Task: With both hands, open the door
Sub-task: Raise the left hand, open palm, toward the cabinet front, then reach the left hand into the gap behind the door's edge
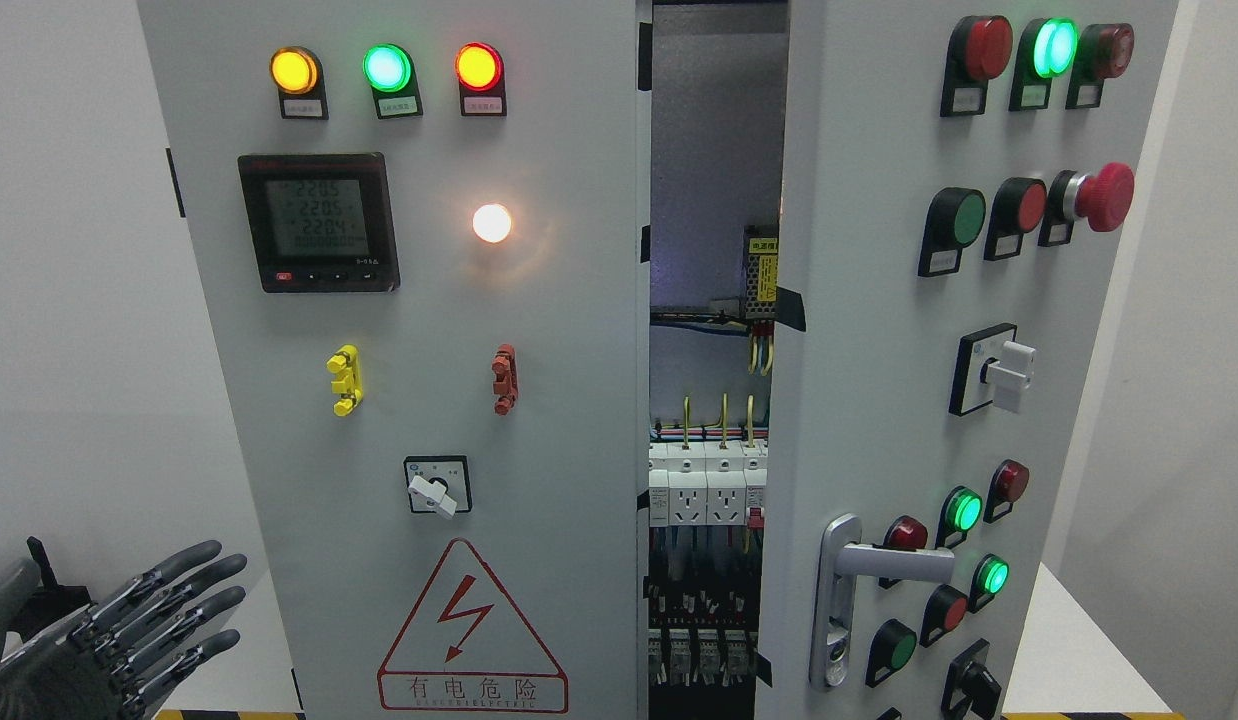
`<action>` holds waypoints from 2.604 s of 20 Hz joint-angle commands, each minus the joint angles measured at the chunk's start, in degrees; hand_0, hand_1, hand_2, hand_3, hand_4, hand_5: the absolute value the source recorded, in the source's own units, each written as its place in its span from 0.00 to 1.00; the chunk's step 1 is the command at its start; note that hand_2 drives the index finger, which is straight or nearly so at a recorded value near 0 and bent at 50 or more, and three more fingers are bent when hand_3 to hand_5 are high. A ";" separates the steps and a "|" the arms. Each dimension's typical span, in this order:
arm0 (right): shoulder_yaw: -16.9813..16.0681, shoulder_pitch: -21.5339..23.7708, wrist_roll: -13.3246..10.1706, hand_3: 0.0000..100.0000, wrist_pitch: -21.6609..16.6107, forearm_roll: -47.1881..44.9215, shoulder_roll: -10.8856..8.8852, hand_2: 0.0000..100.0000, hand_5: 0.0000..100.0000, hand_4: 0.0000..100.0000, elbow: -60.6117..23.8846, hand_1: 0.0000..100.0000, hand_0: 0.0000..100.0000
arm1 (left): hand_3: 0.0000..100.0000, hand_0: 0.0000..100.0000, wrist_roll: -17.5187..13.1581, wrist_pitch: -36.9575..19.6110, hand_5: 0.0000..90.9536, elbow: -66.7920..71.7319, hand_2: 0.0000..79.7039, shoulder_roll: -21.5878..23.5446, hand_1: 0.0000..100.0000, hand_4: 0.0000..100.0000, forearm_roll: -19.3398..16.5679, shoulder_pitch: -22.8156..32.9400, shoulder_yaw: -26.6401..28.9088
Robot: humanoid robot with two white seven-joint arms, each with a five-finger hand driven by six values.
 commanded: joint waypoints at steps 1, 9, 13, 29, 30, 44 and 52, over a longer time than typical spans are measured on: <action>0.00 0.00 -0.01 0.00 0.03 -0.07 0.00 0.00 0.00 0.00 0.05 0.00 0.00 | 0.00 0.00 0.00 1.05 0.00 -1.87 0.00 4.63 0.00 0.04 1.85 -17.93 -18.22; 0.00 0.00 -0.01 0.00 0.03 0.02 0.00 0.00 0.00 0.00 0.05 0.00 0.00 | 0.00 0.00 0.09 15.98 0.00 -1.61 0.00 -4.42 0.00 0.04 1.76 -31.92 -21.49; 0.00 0.00 -0.01 0.00 0.03 0.02 0.00 0.00 0.00 0.00 -0.03 0.00 0.00 | 0.00 0.00 0.18 17.05 0.00 -1.52 0.00 -5.48 0.00 0.04 1.76 -41.32 -28.86; 0.00 0.00 -0.01 0.00 0.03 0.02 0.00 0.00 0.00 0.00 0.05 0.00 0.00 | 0.00 0.00 0.62 25.30 0.00 4.87 0.00 -17.41 0.00 0.04 6.07 -62.86 -44.96; 0.00 0.00 -0.01 0.00 0.03 0.02 0.00 0.00 0.00 0.00 0.05 0.00 0.00 | 0.00 0.00 0.62 26.18 0.00 6.81 0.00 -19.79 0.00 0.04 5.89 -64.00 -45.05; 0.00 0.00 -0.01 0.00 0.03 -0.07 0.00 0.00 0.00 0.00 -0.03 0.00 0.00 | 0.00 0.00 -0.70 30.15 0.00 12.89 0.00 -36.76 0.00 0.04 5.28 -74.82 -51.82; 0.00 0.00 -0.01 0.00 0.03 0.02 0.00 0.00 0.00 0.00 0.05 0.00 0.00 | 0.00 0.00 -0.79 30.23 0.00 19.13 0.00 -47.22 0.00 0.04 2.38 -75.70 -52.26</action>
